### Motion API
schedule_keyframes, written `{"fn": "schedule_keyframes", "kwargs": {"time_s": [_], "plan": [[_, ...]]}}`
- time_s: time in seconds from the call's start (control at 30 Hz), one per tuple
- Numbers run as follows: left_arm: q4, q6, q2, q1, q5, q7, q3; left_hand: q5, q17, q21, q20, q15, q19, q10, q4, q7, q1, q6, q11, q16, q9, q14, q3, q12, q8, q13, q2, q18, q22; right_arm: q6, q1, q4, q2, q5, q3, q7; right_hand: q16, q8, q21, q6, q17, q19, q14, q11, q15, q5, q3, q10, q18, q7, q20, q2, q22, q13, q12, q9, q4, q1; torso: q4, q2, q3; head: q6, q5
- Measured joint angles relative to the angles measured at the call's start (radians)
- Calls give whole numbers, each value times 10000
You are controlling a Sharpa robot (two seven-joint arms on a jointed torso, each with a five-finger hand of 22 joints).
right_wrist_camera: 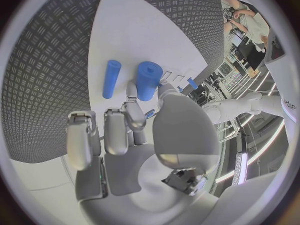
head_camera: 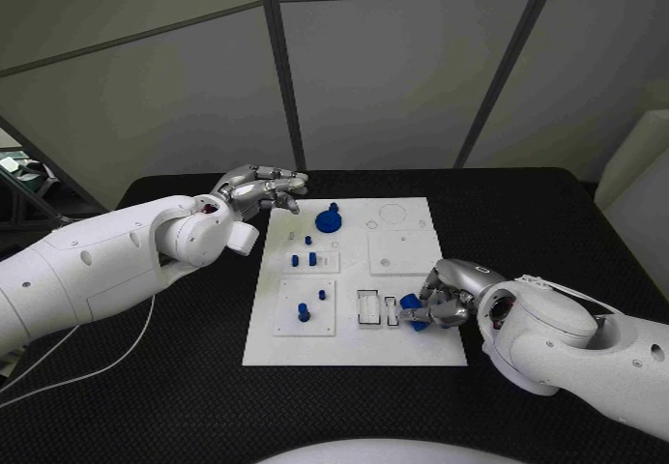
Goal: Assemble the parts on the task board
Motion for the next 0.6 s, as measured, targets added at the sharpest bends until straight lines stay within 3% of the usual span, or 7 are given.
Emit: {"fn": "schedule_keyframes", "kwargs": {"time_s": [0.13,0.33,0.6], "plan": [[1,0,-1,-5,0,0,0,0,0,0,0,0,0,0,0,0,0,0,0,0,6,0,0,0,0,-1,0,0,0,-417,-71,186,-107,-18,-62,-49,41,50,0,20,59,0,0,-56,0,47,43,57,0,-11,0,50,0,50,47,48,17,50,0,-5,2,16,8],[-6,0,5,-14,0,0,0,0,0,0,0,0,0,0,0,0,0,0,0,0,6,0,0,0,0,-1,0,1,1,-1175,-83,509,-138,87,-55,-24,42,58,0,101,71,0,-37,-56,-37,99,43,57,1,-42,0,120,0,59,47,229,17,-20,12,-12,-9,48,-23],[-4,1,19,-24,0,0,0,0,1,0,0,0,0,0,0,0,0,0,0,1,4,0,0,0,0,-2,0,0,1,-1806,-78,506,352,360,-47,135,42,56,0,101,81,0,0,-56,-73,99,41,56,1,-42,1,222,-1,72,46,345,16,-157,21,-1,-12,81,-28]]}}
